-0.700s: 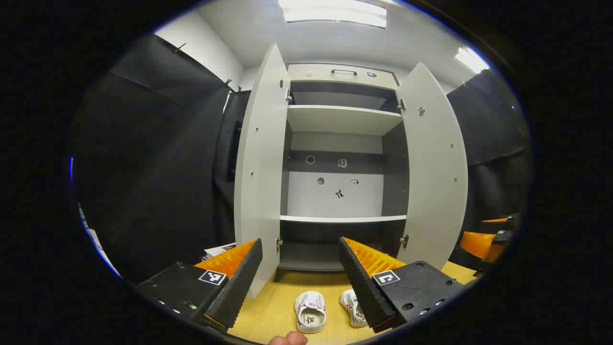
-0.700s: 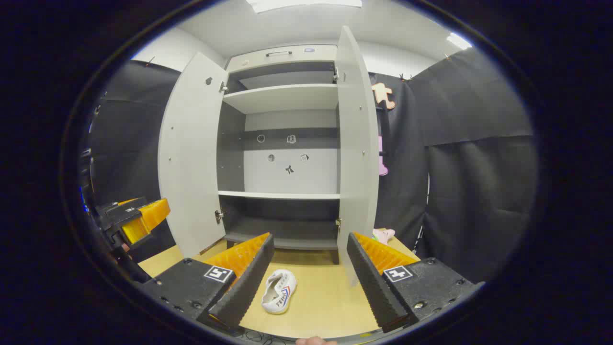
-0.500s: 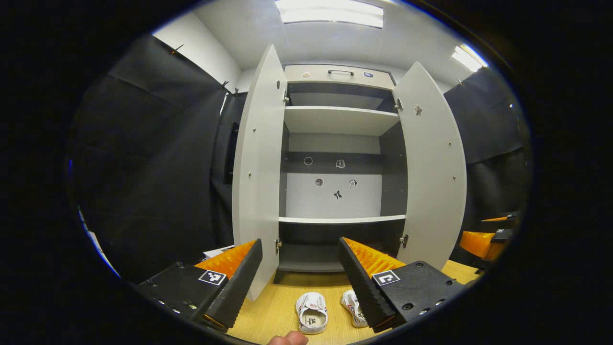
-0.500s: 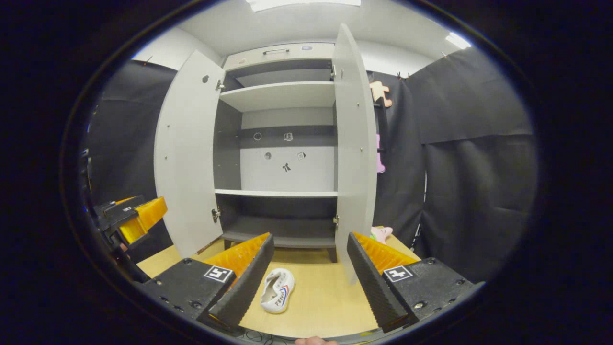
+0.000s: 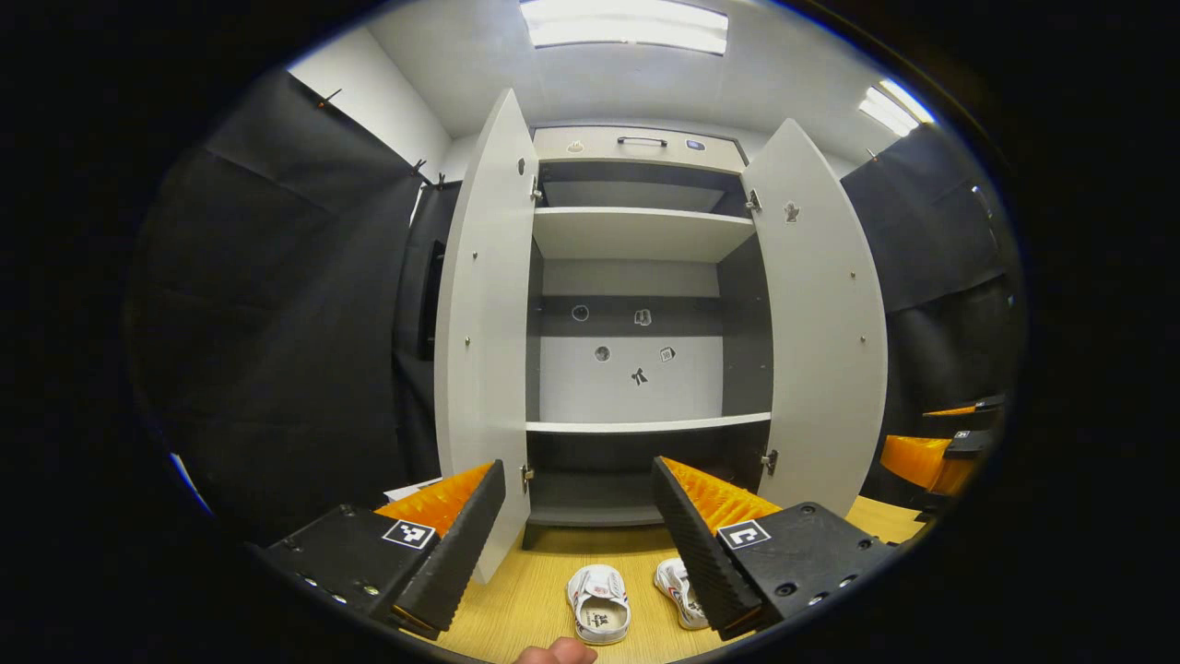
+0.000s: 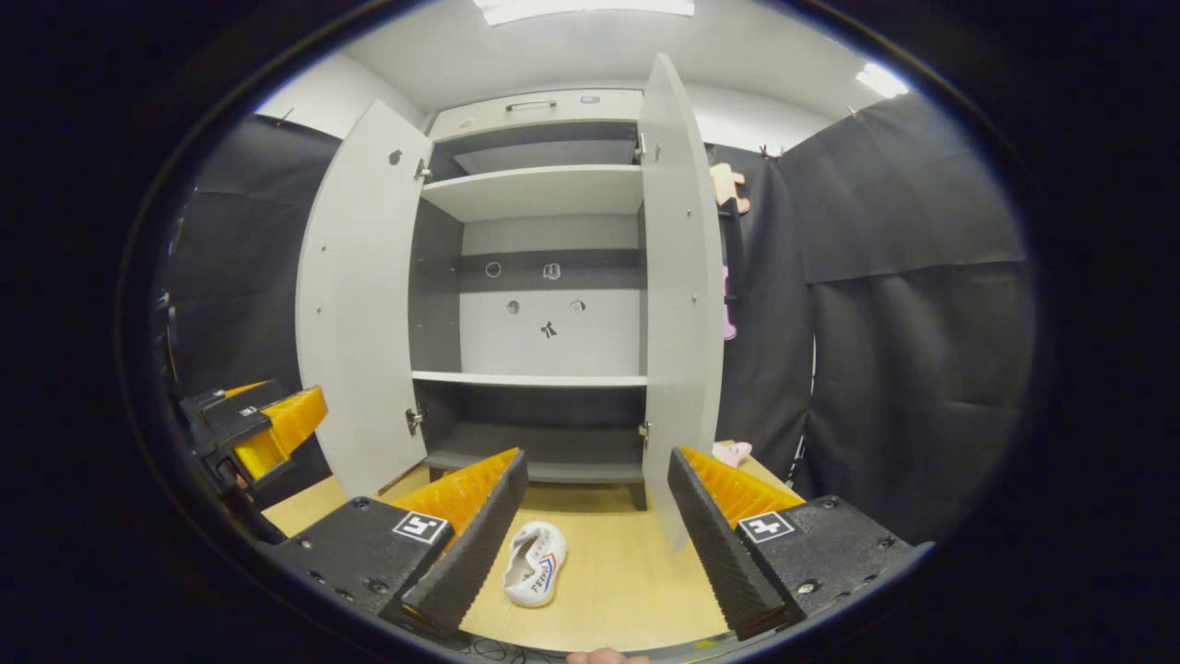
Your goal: Grab one shoe with the right hand and put it into the shoe cabinet, grab the other shoe with the left hand and put it into the shoe cabinet; then close the right door with the right hand and the left door with the left hand.
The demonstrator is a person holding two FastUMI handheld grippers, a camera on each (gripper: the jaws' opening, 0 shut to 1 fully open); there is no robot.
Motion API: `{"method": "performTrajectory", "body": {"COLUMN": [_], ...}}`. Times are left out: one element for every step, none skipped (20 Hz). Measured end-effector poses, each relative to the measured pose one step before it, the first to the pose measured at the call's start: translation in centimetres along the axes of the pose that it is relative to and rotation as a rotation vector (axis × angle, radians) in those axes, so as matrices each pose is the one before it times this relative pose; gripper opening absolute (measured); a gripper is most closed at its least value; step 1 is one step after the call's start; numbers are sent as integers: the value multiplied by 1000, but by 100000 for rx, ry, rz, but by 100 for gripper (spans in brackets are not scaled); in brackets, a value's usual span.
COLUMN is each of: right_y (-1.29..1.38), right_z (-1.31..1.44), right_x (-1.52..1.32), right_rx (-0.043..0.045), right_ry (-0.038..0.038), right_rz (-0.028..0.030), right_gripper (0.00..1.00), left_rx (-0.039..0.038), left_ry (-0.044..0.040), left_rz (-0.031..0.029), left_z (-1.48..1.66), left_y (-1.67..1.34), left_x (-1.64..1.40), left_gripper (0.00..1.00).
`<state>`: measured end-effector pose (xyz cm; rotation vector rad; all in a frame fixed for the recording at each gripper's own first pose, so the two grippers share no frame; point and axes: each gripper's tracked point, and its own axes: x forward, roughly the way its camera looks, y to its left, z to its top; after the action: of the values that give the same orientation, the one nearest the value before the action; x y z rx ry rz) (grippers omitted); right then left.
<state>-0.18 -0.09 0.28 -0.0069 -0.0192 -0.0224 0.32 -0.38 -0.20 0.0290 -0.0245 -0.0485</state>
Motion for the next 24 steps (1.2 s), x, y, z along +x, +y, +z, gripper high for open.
{"method": "performTrajectory", "body": {"right_y": [11,38,-19,35,29,1,20,42,8,56,77,51,170,145,306,429,531,482,651,775,832,745,709,608], "right_z": [22,-38,76,-28,63,0,3,-56,41,-61,-29,-164,-89,-173,-82,-284,-310,-396,-368,-436,-532,-584,-703,-822], "right_x": [32,46,0,30,0,-31,45,31,-2,38,10,87,86,43,162,179,335,236,428,667,634,630,775,712], "right_rx": [-328,-131,82,247,225,118,0,-30,-5,54,-42,-35,-47,66,171,-11,-100,65,-2,263,600,283,-298,-746], "right_ry": [58,-36,-30,-77,-118,3,22,-42,-83,26,219,305,317,408,470,994,1340,954,955,917,1198,1065,1908,1840], "right_rz": [-36,-146,-160,-130,-131,-265,-7,-85,-182,-25,151,189,702,924,1106,1241,1732,1440,2156,2343,2473,1895,1686,953], "right_gripper": [99,99,99,99,99,99,99,99,99,99,99,99,99,100,99,99,99,99,98,98,99,99,99,99], "left_rx": [-275,-157,-25,111,157,149,35,-40,-78,99,197,261,149,13,-62,36,187,285,204,-243,-724,-656,-377,-55], "left_ry": [-222,-150,-180,12,-91,63,-116,-163,-49,52,185,100,-148,71,-47,-43,77,138,326,630,700,502,475,297], "left_rz": [-257,-240,-140,-83,-158,-60,61,-54,-44,-241,177,161,146,142,17,390,469,804,946,797,361,-247,252,290], "left_z": [151,12,66,-25,-23,-55,-16,56,112,-100,-67,1,82,-199,16,115,41,-10,-77,-115,-73,-36,-33,17], "left_y": [-90,-62,-22,-6,9,16,1,-26,-34,-25,81,37,41,25,3,20,68,135,143,78,-68,-137,10,4], "left_x": [49,13,-19,48,-1,58,51,19,-40,67,-37,13,-32,137,-30,13,-6,1,38,-65,-52,-99,-83,-39], "left_gripper": [95,95,95,95,95,95,95,95,95,95,95,95,95,95,95,95,95,95,95,95,95,95,95,95]}}
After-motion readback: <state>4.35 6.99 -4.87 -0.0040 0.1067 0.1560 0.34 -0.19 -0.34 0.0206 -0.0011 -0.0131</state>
